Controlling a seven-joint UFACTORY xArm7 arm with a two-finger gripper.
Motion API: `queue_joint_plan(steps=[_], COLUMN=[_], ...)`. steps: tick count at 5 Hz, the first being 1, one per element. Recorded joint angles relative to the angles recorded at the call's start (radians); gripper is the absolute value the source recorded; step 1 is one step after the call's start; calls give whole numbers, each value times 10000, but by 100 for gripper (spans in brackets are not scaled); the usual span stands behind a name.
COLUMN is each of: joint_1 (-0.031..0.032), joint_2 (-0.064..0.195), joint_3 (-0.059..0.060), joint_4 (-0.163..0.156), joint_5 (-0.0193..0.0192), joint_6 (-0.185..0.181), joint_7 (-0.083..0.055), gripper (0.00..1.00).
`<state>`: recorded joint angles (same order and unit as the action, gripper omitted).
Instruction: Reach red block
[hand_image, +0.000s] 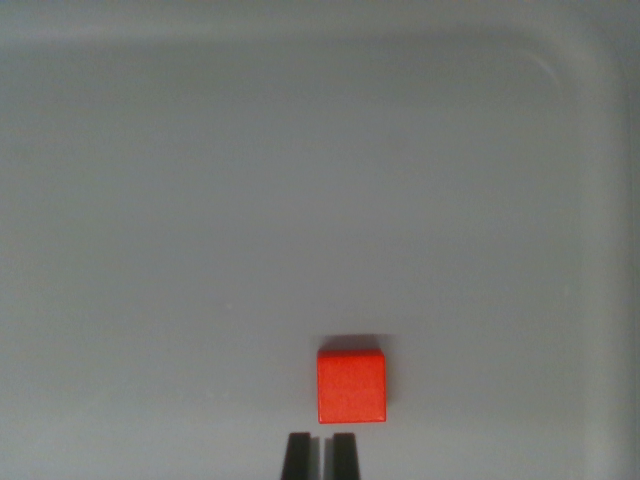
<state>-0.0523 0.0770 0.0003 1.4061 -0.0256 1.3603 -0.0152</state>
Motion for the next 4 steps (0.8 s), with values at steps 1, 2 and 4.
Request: queue_joint_plan(steps=[1, 2, 4], joint_1=[0, -16, -33], joint_2=[0, 82, 164], joint_3=[0, -25, -50], joint_4=[0, -331, -664], joint_5=[0, 0, 0], joint_6=[0, -398, -800], joint_7=[0, -40, -80], gripper=[0, 0, 0])
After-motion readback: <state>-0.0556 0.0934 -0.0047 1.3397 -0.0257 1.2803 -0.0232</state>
